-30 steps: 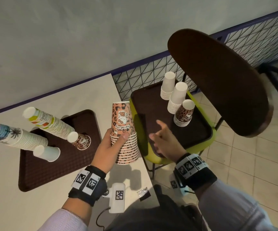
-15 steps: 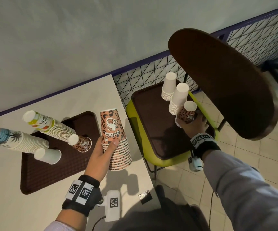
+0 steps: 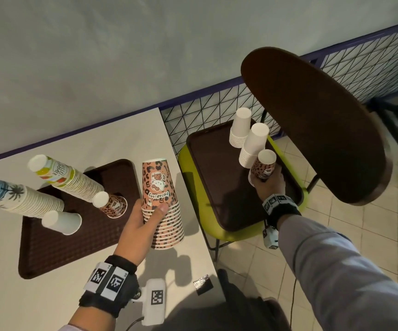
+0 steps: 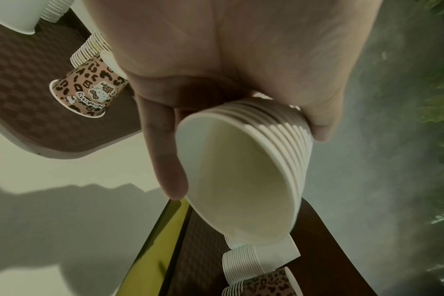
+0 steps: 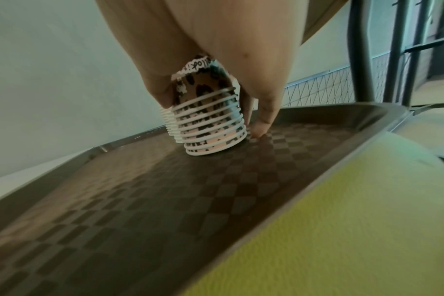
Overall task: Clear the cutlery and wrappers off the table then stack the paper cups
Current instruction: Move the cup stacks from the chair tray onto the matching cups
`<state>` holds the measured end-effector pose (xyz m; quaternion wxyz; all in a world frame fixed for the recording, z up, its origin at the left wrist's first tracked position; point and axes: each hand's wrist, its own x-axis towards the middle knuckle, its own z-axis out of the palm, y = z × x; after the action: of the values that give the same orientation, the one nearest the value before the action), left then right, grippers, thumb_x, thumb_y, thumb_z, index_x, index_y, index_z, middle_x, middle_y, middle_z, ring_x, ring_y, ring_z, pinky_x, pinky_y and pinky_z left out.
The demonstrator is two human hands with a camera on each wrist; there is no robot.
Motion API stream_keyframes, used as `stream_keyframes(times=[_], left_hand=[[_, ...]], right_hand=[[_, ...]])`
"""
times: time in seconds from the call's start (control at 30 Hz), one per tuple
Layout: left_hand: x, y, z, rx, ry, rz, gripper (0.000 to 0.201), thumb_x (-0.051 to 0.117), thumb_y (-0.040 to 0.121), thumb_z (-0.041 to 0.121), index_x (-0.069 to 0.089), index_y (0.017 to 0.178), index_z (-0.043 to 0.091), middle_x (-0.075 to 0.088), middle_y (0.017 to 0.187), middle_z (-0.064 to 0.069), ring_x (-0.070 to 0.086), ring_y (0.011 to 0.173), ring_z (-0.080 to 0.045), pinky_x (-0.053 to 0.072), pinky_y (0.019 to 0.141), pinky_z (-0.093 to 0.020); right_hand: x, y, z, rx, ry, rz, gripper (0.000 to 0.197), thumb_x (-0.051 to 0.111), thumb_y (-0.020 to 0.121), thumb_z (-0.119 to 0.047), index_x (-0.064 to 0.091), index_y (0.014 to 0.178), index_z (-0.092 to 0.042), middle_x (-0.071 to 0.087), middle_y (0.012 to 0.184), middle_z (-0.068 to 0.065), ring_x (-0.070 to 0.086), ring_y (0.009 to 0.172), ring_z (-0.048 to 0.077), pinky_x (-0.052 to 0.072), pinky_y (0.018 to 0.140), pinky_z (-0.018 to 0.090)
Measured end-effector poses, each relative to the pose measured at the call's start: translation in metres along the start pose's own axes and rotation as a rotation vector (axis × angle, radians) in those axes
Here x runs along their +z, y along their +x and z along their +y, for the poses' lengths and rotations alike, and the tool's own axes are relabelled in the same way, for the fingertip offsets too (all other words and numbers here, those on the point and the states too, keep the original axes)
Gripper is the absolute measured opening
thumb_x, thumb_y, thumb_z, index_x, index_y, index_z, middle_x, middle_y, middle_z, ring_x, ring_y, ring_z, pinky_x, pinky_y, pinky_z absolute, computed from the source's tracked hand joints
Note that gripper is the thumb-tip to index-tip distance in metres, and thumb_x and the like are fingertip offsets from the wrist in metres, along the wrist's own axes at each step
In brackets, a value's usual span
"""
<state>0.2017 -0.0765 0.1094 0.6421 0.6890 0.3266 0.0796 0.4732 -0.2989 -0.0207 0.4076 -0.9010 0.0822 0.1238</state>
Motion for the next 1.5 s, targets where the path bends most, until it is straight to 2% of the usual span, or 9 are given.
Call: stream_keyframes(times=[0.27,0.4,0.63,0.7,0.83,1.03,1.1,1.33,1.5], left_hand=[[-0.019,-0.009,-0.005,0.002,0.009,-0.004,0.064,0.066,0.073,0.067,0.057,0.129,0.036,0.072,0.12,0.016,0.067,0.111,-0.001,0.047,0.096,-0.03],[-0.037,-0.017,-0.01,-0.007,-0.007,-0.004,0.045,0.069,0.089,0.052,0.056,0.13,0.038,0.071,0.12,0.019,0.066,0.113,-0.001,0.047,0.097,-0.028],[-0.088,-0.037,-0.029,-0.04,-0.02,0.024,0.043,0.069,0.089,0.047,0.057,0.129,0.036,0.072,0.119,0.017,0.067,0.112,-0.001,0.048,0.1,-0.031],[-0.108,-0.041,-0.035,-0.052,-0.005,0.048,0.048,0.071,0.086,0.055,0.058,0.127,0.035,0.073,0.118,0.015,0.068,0.11,-0.003,0.049,0.102,-0.036],[-0.154,-0.049,-0.049,-0.041,0.007,0.083,0.074,0.069,0.072,0.073,0.055,0.134,0.035,0.07,0.125,0.012,0.066,0.117,-0.006,0.047,0.106,-0.043],[-0.221,-0.057,-0.065,-0.047,-0.018,0.072,0.071,0.068,0.08,0.065,0.052,0.139,0.028,0.068,0.131,0.002,0.065,0.122,-0.017,0.045,0.109,-0.054],[-0.241,-0.061,-0.071,-0.032,0.008,0.078,0.071,0.066,0.08,0.066,0.053,0.139,0.028,0.068,0.13,0.004,0.065,0.12,-0.014,0.047,0.108,-0.05],[-0.292,-0.072,-0.085,-0.056,-0.017,0.123,0.066,0.064,0.075,0.067,0.055,0.131,0.033,0.072,0.118,0.012,0.068,0.109,-0.007,0.052,0.1,-0.041],[-0.308,-0.073,-0.089,-0.056,-0.065,0.09,0.069,0.065,0.08,0.064,0.054,0.137,0.028,0.07,0.126,0.005,0.066,0.117,-0.012,0.049,0.104,-0.043]], right_hand=[[-0.004,-0.036,-0.003,-0.033,0.085,0.105,0.084,0.086,0.075,-0.038,0.041,0.142,-0.013,0.051,0.138,0.018,0.052,0.127,0.039,0.044,0.103,0.047],[0.003,-0.07,0.0,-0.074,0.159,0.076,0.082,0.087,0.072,-0.034,0.044,0.139,-0.014,0.055,0.136,0.014,0.053,0.128,0.036,0.044,0.103,0.043],[0.038,-0.152,-0.022,-0.212,0.289,-0.164,0.076,0.088,0.074,-0.024,0.046,0.137,-0.024,0.063,0.125,-0.003,0.06,0.117,0.018,0.047,0.1,0.035],[0.057,-0.18,-0.038,-0.249,0.33,-0.271,0.068,0.087,0.075,-0.022,0.048,0.13,-0.03,0.064,0.115,-0.013,0.062,0.107,0.007,0.05,0.095,0.03],[0.11,-0.228,-0.076,-0.384,0.324,-0.409,0.065,0.087,0.075,-0.022,0.051,0.129,-0.028,0.066,0.114,-0.013,0.065,0.105,0.003,0.052,0.083,0.012],[0.186,-0.271,-0.139,-0.466,0.307,-0.475,0.075,0.089,0.067,-0.038,0.051,0.131,-0.026,0.065,0.116,-0.008,0.064,0.106,0.009,0.058,0.092,0.034],[0.21,-0.276,-0.155,-0.472,0.295,-0.46,0.08,0.086,0.062,-0.05,0.05,0.131,-0.028,0.065,0.12,-0.006,0.064,0.109,0.013,0.057,0.094,0.039],[0.274,-0.279,-0.189,-0.54,0.216,-0.296,0.076,0.087,0.069,-0.047,0.052,0.133,-0.024,0.064,0.122,-0.001,0.062,0.112,0.016,0.054,0.095,0.033],[0.303,-0.27,-0.179,-0.544,0.082,-0.26,0.077,0.085,0.073,-0.045,0.05,0.137,-0.021,0.063,0.124,0.005,0.06,0.117,0.022,0.051,0.094,0.03]])
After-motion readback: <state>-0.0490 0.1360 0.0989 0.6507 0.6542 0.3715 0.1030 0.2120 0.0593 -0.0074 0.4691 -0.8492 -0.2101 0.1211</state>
